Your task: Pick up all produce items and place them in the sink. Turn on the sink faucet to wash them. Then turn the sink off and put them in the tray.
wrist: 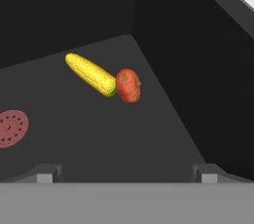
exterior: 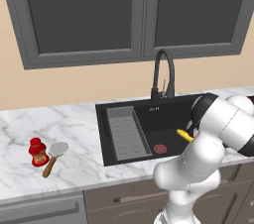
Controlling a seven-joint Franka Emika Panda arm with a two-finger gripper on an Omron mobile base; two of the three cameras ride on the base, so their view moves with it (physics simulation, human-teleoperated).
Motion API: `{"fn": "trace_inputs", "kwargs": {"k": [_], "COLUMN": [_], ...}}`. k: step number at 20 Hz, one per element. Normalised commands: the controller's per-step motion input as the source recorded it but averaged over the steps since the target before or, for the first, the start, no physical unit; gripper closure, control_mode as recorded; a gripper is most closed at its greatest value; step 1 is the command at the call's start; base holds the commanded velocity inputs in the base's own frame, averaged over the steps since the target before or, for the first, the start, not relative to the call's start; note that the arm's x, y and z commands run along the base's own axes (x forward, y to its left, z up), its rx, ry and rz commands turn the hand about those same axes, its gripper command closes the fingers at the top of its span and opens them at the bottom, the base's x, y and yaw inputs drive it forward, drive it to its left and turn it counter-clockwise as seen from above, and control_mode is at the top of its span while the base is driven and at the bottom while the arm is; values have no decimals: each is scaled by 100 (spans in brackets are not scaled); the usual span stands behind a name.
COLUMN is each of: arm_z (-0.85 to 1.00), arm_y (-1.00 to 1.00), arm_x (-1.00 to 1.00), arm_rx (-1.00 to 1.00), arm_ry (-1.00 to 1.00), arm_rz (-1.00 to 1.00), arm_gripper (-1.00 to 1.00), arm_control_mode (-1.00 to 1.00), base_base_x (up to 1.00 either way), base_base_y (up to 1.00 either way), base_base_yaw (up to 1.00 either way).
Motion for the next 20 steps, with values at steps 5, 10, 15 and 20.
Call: {"fn": "trace_inputs", "kwargs": {"k": [5,10,15,20], "arm_z": [-10,-3,-6,-12], "arm_y": [0,-1,-3,-9], "arm_x": [2,14,16,10], "arm_rx": [-1,0,0,0], "arm_ry": [1,2,1,0], "arm_rz": [0,0,0,0], "arm_gripper": [-100,-100,-100,-100], "arm_control_mode": [-100,-100,-100,-100], "base_base_x": [0,0,0,0], "base_base_y": [0,0,0,0], "base_base_yaw": [0,0,0,0]}}
